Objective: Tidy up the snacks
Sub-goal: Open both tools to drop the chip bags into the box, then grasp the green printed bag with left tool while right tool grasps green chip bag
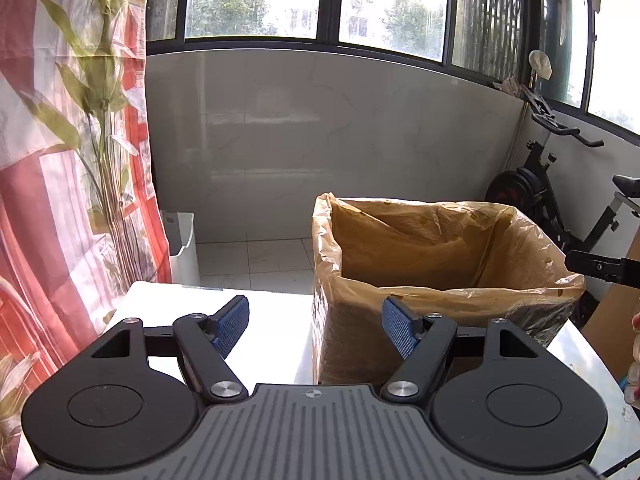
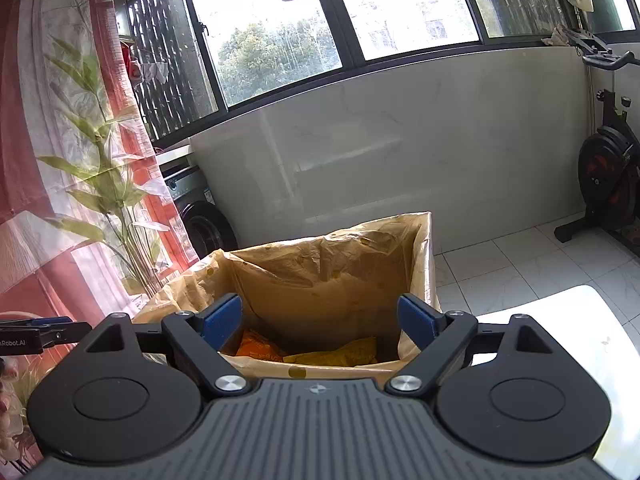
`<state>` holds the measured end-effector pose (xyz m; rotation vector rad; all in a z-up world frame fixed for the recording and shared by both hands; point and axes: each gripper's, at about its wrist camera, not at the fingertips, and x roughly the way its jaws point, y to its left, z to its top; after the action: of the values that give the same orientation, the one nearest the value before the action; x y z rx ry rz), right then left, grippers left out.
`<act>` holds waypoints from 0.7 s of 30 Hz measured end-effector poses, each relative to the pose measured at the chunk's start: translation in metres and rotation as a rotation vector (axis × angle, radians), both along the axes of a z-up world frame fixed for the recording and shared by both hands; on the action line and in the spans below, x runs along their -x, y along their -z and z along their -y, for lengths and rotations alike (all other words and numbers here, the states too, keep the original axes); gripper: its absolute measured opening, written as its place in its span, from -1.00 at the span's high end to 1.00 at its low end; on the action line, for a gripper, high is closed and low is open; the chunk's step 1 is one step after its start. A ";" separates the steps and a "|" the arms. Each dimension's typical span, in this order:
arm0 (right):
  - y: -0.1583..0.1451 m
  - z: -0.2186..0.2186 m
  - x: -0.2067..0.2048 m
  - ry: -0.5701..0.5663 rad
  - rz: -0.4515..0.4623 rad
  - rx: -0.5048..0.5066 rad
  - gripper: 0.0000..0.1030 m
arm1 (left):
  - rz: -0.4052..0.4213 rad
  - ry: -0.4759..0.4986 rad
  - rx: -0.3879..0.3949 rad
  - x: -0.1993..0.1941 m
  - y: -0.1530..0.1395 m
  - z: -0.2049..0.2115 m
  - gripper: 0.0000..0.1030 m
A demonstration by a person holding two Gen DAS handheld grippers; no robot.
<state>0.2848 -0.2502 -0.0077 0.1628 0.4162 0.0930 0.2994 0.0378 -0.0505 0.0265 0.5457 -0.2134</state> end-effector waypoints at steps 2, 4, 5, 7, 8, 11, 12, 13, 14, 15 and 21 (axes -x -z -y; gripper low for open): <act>0.004 0.004 0.011 0.017 -0.006 0.015 -0.70 | -0.011 0.004 0.001 0.008 0.007 -0.005 -0.47; 0.009 0.012 0.023 0.039 -0.012 0.021 -0.70 | -0.022 0.007 0.006 0.013 0.015 -0.008 -0.47; 0.011 0.016 0.029 0.045 -0.012 0.018 -0.70 | -0.027 0.010 0.011 0.015 0.019 -0.009 -0.47; 0.017 0.028 0.041 0.060 -0.016 0.009 -0.70 | -0.035 0.009 0.020 0.018 0.027 -0.008 -0.47; 0.020 0.033 0.046 0.068 -0.022 0.009 -0.70 | -0.036 0.008 0.021 0.020 0.031 -0.008 -0.47; 0.038 0.044 0.054 0.089 -0.070 0.034 -0.70 | -0.053 0.001 0.036 0.019 0.043 -0.005 -0.47; 0.046 0.046 0.055 0.098 -0.099 0.053 -0.70 | -0.067 -0.004 0.048 0.017 0.047 -0.004 -0.47; 0.054 0.047 0.055 0.097 -0.125 0.074 -0.70 | -0.082 -0.011 0.064 0.015 0.050 -0.004 -0.47; 0.062 0.047 0.055 0.091 -0.148 0.092 -0.70 | -0.098 -0.018 0.082 0.013 0.053 -0.004 -0.47; 0.073 0.048 0.054 0.080 -0.182 0.114 -0.70 | -0.114 -0.023 0.106 0.011 0.057 -0.003 -0.47; 0.121 0.036 0.045 0.022 -0.358 0.159 -0.70 | -0.177 -0.027 0.143 0.003 0.074 0.004 -0.47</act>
<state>0.2399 -0.2859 -0.1291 0.0262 0.7760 0.0078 0.2962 0.0338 -0.1244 -0.1394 0.7058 -0.2296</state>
